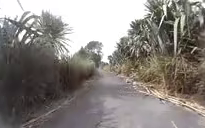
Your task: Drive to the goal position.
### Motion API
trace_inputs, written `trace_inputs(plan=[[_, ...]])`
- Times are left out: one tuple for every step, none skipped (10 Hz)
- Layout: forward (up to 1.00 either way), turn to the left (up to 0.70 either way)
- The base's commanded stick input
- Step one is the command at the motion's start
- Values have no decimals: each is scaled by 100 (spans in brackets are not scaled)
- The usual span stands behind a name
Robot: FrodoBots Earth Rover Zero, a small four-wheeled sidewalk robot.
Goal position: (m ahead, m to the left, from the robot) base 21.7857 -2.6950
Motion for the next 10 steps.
trace_inputs(plan=[[70, 0], [70, 0], [70, 0], [70, 0], [70, 0], [70, 0], [70, 0], [70, 0], [70, 0], [70, 0]])
